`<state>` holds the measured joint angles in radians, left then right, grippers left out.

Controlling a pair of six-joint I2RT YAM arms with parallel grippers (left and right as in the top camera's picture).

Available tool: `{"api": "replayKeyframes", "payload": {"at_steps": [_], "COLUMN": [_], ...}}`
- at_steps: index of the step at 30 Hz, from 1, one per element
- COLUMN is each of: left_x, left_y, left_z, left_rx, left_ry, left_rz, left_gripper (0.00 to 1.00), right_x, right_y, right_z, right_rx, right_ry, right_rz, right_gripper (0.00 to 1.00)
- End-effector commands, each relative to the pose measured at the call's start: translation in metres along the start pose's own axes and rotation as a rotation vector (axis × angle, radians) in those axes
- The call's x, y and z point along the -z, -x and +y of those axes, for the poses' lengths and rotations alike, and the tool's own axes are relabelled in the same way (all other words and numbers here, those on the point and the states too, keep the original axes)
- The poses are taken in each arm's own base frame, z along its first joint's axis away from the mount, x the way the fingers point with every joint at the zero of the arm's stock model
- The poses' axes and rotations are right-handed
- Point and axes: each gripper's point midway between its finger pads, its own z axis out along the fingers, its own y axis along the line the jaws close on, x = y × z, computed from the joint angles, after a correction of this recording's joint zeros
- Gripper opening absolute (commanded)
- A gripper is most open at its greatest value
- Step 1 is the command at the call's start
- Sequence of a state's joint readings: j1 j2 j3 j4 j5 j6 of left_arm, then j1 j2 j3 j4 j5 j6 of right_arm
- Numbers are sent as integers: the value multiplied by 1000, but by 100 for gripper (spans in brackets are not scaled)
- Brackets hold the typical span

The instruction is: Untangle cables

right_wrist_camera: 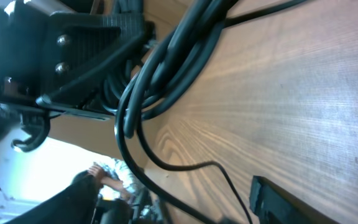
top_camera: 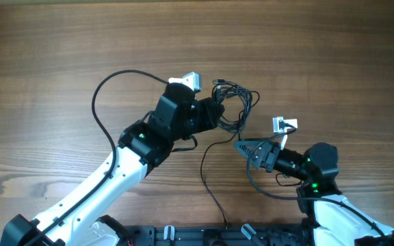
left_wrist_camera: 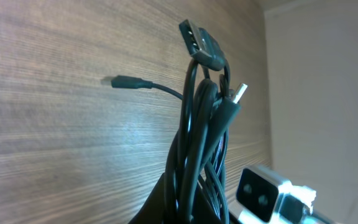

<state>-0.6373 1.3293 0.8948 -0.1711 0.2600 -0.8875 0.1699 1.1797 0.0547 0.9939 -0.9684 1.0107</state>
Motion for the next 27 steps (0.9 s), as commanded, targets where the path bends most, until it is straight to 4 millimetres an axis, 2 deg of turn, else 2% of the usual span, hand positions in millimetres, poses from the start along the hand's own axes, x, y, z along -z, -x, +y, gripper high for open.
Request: {"api": "replayKeyframes", "payload": {"at_steps": [1, 3, 7, 8, 9, 10, 12, 15, 17, 20, 21, 24, 27], "left_x": [1, 0, -1, -1, -1, -2, -2, 2, 4, 2, 1, 1, -3], "left_y": [-4, -11, -19, -20, -20, -19, -8, 10, 16, 6, -4, -19, -38], "left_z": [-10, -14, -19, -19, -19, -18, -6, 16, 23, 23, 24, 27, 14], "left_rx": [168, 215, 303, 324, 332, 332, 276, 124, -21, -280, -403, -496, -550], "left_ry": [-27, -31, -35, -35, -34, -30, 24, 131, 182, 199, 207, 221, 153], "left_rz": [14, 30, 52, 54, 52, 45, -26, -148, -178, -113, -64, 0, 56], "left_gripper": [4, 4, 4, 4, 4, 4, 4, 4, 4, 4, 4, 4, 4], "right_x": [-7, -11, -16, -16, -16, -16, -16, -14, -11, -5, -1, 1, 0], "right_y": [1, 5, 10, 10, 8, 6, -3, -16, -18, -10, -3, 13, 31], "right_z": [17, 25, 21, 20, 21, 23, 29, 44, 57, 78, 85, 80, 62], "right_rx": [141, 178, 251, 247, 240, 241, 198, 126, 89, 75, 95, 65, -26], "right_ry": [47, 62, 22, 18, 24, 34, 74, 152, 201, 270, 292, 265, 197], "right_rz": [-13, -42, -91, -93, -85, -75, -23, 63, 89, 63, 33, -41, -135], "right_gripper": [78, 73, 52, 45, 29, 20, 4, 4, 4, 4, 4, 4, 4]}}
